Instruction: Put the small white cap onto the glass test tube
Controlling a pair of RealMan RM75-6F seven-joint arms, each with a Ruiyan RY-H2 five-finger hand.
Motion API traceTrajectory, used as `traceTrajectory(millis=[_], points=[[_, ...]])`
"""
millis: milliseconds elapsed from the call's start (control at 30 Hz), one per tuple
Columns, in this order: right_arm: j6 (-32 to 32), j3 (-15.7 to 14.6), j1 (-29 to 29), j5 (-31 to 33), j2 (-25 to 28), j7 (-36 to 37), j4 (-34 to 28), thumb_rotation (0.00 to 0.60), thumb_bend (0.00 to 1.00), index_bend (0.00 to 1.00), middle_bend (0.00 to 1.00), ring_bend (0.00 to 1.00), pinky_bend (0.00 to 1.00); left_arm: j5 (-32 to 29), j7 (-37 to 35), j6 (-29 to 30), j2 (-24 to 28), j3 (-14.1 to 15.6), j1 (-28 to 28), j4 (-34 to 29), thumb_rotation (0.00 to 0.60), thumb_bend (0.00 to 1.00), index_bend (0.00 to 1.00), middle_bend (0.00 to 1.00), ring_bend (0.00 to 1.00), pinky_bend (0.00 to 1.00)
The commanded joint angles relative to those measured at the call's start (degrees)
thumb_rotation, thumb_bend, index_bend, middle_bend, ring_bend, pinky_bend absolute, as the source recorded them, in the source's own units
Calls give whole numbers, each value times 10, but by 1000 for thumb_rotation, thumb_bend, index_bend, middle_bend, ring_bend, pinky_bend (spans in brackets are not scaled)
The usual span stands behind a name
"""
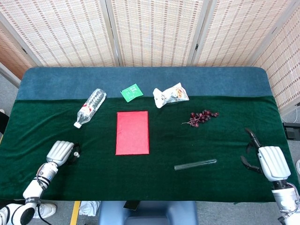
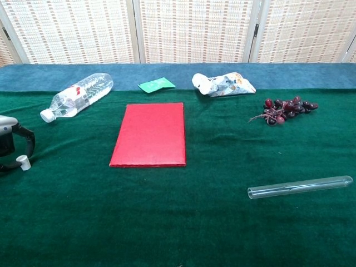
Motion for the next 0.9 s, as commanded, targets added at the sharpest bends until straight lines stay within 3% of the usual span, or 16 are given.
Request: traceTrajectory(millis=[33, 300, 467, 667, 900], points=[[0, 0, 0, -1, 0, -2, -1, 550, 405, 51, 575, 762, 710, 3, -6, 4, 3, -1, 1, -3, 600, 472, 576, 1000, 892, 812], [-20, -4, 15, -14, 1, -24, -11, 550, 404, 51, 592, 773, 715, 25, -47, 29, 41, -8, 12, -46, 600, 473, 579, 1000, 892, 813], [-68, -14, 43, -32, -10, -49, -11, 576, 402, 55, 671, 821, 790, 42, -60, 47, 60, -7, 20, -74, 600, 473, 579, 1000, 892, 813], [-142, -18, 84, -20, -54, -88, 3, 598, 259, 122, 778, 891, 882, 50, -61, 52, 71, -2, 24, -91, 600, 472, 578, 1000, 892, 813], [-213, -25, 122, -3, -106, -130, 25, 595, 258, 254, 861, 976, 974, 47, -59, 54, 75, 2, 30, -97, 600, 471, 577, 1000, 892, 813]])
